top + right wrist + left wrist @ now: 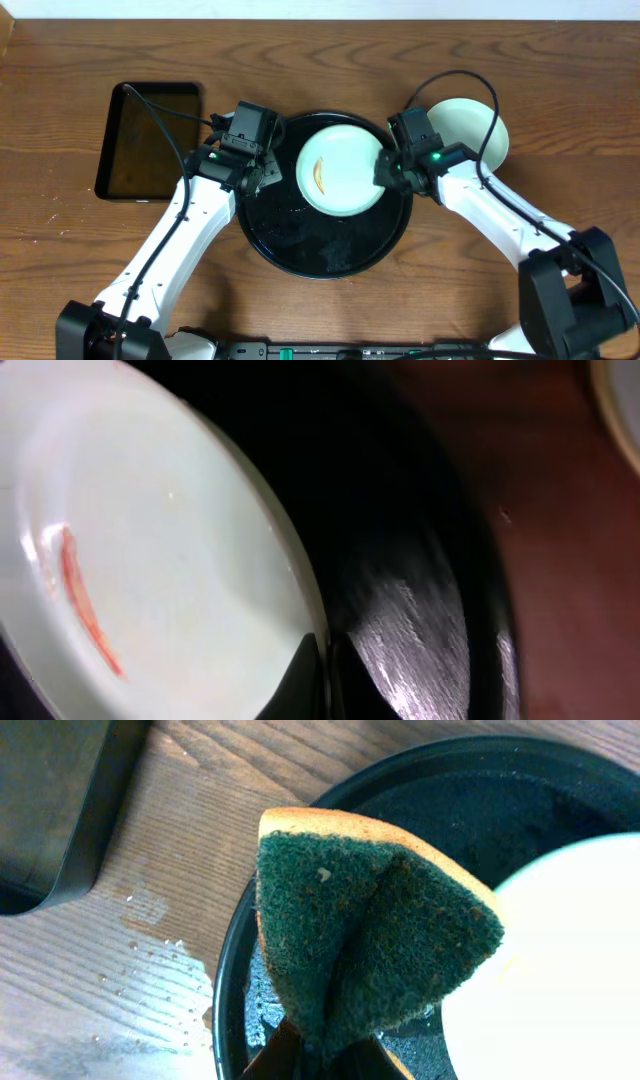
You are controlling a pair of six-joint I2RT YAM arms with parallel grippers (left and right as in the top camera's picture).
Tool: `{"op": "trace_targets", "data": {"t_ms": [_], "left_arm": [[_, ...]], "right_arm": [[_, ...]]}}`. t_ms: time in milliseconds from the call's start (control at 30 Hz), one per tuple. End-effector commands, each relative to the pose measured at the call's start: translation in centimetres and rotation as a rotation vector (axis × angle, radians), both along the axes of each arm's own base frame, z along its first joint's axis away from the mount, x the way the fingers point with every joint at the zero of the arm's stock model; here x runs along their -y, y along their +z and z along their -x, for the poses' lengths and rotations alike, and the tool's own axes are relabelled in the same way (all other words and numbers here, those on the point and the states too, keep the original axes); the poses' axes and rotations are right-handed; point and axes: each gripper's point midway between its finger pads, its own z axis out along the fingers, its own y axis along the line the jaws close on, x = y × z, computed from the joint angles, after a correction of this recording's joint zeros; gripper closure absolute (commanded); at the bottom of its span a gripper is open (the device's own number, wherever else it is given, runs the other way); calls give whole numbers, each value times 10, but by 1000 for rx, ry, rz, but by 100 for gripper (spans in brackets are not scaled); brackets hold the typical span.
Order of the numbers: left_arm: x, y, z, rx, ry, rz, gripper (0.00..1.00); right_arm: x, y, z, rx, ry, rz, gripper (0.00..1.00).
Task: Clean dirty plates on tray and stack at the side
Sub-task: 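Drag the blue plate to the tray center with the right gripper, then lower the sponge onto the blue plate with the left gripper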
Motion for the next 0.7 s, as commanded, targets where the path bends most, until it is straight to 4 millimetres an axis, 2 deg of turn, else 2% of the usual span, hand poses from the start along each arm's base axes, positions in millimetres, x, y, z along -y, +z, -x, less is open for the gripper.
{"op": "trace_targets", "data": {"t_ms": [0,167,333,533,667], "left_arm": [[-2,-3,0,-6,-2,-8,92],[2,-2,-3,9,-6,7,92],[37,5,-13,43,-133,158,92],[51,4,-24,80,-159,176,92],[58,-7,-21,47,-177,175,92]], "right_arm": [[-18,-18,2,-39,63,-33,99],[-37,-42,19,-149,152,-122,99],[-51,-51,31,-209,209,-198,99],[-51,-49,20,-174,199,-180,99],[-46,-35,4,-150,192,-135,99]]}}
